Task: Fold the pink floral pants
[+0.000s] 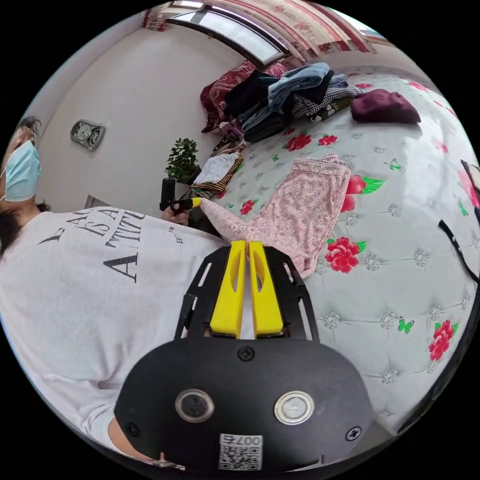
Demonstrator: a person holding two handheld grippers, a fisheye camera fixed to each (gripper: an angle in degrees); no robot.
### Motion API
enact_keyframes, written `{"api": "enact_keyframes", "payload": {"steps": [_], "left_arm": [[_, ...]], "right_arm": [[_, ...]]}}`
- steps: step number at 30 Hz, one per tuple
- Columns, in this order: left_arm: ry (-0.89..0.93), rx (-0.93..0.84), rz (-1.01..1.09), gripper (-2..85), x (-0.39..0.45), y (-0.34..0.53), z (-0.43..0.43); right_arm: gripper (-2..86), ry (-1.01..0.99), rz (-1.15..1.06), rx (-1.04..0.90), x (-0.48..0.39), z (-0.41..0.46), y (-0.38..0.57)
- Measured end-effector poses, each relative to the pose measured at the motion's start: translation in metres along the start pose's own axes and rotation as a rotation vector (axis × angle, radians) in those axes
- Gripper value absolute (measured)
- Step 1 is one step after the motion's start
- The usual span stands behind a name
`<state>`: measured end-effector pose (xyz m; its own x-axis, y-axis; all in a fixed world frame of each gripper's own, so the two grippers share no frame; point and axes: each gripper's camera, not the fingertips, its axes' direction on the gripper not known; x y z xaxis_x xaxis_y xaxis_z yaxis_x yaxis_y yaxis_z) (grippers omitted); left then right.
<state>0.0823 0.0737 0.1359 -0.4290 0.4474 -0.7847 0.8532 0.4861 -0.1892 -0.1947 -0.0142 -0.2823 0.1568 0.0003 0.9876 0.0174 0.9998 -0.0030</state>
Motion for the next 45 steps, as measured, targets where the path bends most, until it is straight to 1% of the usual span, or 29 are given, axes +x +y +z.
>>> {"api": "enact_keyframes", "payload": {"steps": [2,4,6,7,8,10,11,13,15,17,18,20,23,28,30,32,35,39,42,44,45], "left_arm": [[-0.012,0.032,-0.106,-0.7,-0.043,-0.053,0.005],[-0.019,0.051,-0.207,-0.4,-0.078,-0.097,0.014],[-0.052,0.085,-0.256,0.4,-0.104,-0.138,0.024],[-0.127,0.114,-0.256,1.2,-0.115,-0.16,0.03],[-0.201,0.136,-0.275,3.7,-0.127,-0.175,0.037],[-0.23,0.15,-0.313,6.8,-0.148,-0.182,0.047],[-0.219,0.149,-0.342,8.1,-0.161,-0.177,0.053],[-0.214,0.133,-0.36,8.8,-0.177,-0.158,0.06],[-0.223,0.068,-0.359,9.0,-0.191,-0.127,0.066],[-0.24,0.005,-0.386,9.5,-0.204,-0.07,0.075],[-0.227,-0.007,-0.398,9.6,-0.207,-0.055,0.078],[-0.14,-0.075,-0.453,11.1,-0.218,-0.003,0.097],[-0.063,-0.124,-0.508,12.3,-0.226,0.037,0.124],[0.006,-0.095,-0.539,12.1,-0.251,0.037,0.151],[0.018,-0.093,-0.549,10.6,-0.263,0.028,0.16],[0.031,-0.088,-0.586,5.5,-0.275,0.018,0.168],[0.031,-0.087,-0.557,2.7,-0.265,0.001,0.167],[0.156,0.009,-0.48,1.4,-0.229,-0.028,0.155],[0.229,0.067,-0.364,0.8,-0.204,-0.088,0.152],[0.229,0.078,-0.23,0.7,-0.185,-0.166,0.159],[0.221,0.077,-0.186,0.6,-0.179,-0.188,0.162]], "right_arm": [[-0.1,0.019,-0.014,0.035,0.02,-0.01,-0.044],[0.1,0.094,-0.011,0.06,0.036,-0.014,-0.083],[0.5,0.182,0.06,0.139,0.06,-0.018,-0.119],[1.0,0.265,0.102,0.214,0.076,-0.018,-0.135],[1.7,0.322,0.159,0.246,0.096,-0.014,-0.145],[2.6,0.313,0.301,0.215,0.131,-0.004,-0.148],[3.1,0.27,0.359,0.201,0.148,0.003,-0.139],[3.9,0.22,0.394,0.2,0.164,0.011,-0.114],[4.8,0.201,0.427,0.172,0.175,0.02,-0.08],[6.4,0.148,0.507,0.126,0.192,0.031,-0.033],[6.8,0.119,0.529,0.124,0.196,0.033,-0.023],[8.2,-0.006,0.57,0.154,0.203,0.038,0.006],[9.3,-0.048,0.578,0.178,0.208,0.046,0.014],[10.0,-0.099,0.649,0.183,0.242,0.062,-0.016],[9.2,-0.127,0.691,0.2,0.257,0.064,-0.029],[6.7,-0.161,0.766,0.126,0.275,0.067,-0.042],[3.7,-0.186,0.726,0.126,0.273,0.05,-0.052],[1.2,-0.295,0.687,0.251,0.268,0.003,-0.068],[0.4,-0.339,0.609,0.326,0.274,-0.05,-0.111],[0.0,-0.282,0.477,0.352,0.275,-0.098,-0.168],[0.0,-0.256,0.435,0.357,0.273,-0.111,-0.184]]}}
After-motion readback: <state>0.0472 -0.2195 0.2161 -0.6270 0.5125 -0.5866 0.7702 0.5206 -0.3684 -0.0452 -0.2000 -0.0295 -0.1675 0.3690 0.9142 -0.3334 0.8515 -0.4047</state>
